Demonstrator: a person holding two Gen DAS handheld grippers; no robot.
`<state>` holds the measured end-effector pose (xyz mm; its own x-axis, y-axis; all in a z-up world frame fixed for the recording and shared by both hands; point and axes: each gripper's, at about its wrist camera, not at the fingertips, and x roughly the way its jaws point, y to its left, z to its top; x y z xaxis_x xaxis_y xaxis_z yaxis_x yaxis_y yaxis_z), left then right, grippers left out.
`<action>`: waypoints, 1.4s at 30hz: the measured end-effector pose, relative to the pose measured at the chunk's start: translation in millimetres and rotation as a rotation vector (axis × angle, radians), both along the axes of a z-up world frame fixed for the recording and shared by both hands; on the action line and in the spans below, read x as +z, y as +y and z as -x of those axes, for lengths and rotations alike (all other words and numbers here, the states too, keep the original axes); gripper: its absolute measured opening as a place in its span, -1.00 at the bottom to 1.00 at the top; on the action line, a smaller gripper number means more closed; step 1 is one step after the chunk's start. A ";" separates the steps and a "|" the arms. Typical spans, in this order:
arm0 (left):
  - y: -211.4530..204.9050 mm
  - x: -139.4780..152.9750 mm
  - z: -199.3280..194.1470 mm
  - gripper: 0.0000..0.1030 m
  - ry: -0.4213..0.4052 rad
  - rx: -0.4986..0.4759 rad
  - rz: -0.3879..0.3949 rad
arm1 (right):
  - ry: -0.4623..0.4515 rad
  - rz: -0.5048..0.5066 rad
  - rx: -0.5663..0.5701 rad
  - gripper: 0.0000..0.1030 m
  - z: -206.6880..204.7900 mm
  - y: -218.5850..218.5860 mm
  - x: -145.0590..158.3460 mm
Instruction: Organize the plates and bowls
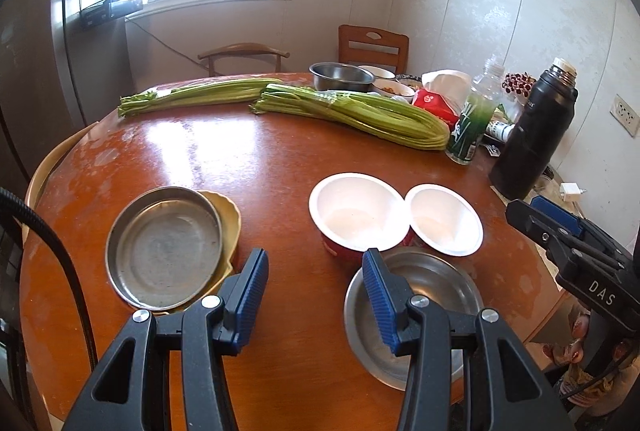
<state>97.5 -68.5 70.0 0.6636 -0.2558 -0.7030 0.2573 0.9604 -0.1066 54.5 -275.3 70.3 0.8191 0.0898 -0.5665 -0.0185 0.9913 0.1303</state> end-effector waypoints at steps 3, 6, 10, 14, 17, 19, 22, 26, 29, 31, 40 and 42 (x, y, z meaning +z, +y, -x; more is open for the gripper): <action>-7.6 -4.3 -0.3 -0.05 0.009 -0.014 -0.001 | 0.011 0.007 -0.002 0.30 3.7 -4.5 -4.0; -13.4 -9.6 -0.8 -0.05 0.016 -0.024 -0.004 | 0.024 0.018 -0.002 0.30 7.4 -7.4 -10.0; -21.1 -19.9 -1.3 -0.05 0.037 -0.039 -0.007 | 0.058 0.027 0.008 0.30 10.7 -8.1 -22.7; -27.9 -33.0 -1.2 -0.05 0.058 -0.057 -0.007 | 0.088 0.033 0.013 0.31 13.2 -7.7 -36.7; -32.1 -42.7 -2.4 -0.05 0.080 -0.068 -0.006 | 0.117 0.031 0.016 0.30 13.2 -7.8 -49.5; -33.5 -49.0 -3.5 -0.05 0.101 -0.079 0.012 | 0.130 0.030 0.018 0.30 13.4 -7.6 -57.4; -36.4 -58.9 -4.7 -0.05 0.122 -0.085 0.018 | 0.156 0.043 0.027 0.30 12.5 -5.2 -69.5; -39.5 -70.9 -8.2 -0.05 0.150 -0.087 0.013 | 0.172 0.054 0.047 0.30 10.3 0.1 -77.8; -42.4 -78.8 -9.9 -0.05 0.164 -0.089 0.010 | 0.181 0.067 0.051 0.30 8.8 2.6 -84.3; -44.7 -82.4 -9.9 -0.05 0.165 -0.092 0.005 | 0.182 0.073 0.055 0.30 8.7 3.9 -87.9; -50.2 -91.7 -14.2 -0.05 0.178 -0.113 0.024 | 0.205 0.075 0.110 0.15 4.9 15.7 -99.1; -49.6 -91.6 -14.5 -0.05 0.177 -0.113 0.031 | 0.206 0.079 0.120 0.13 5.5 18.3 -99.9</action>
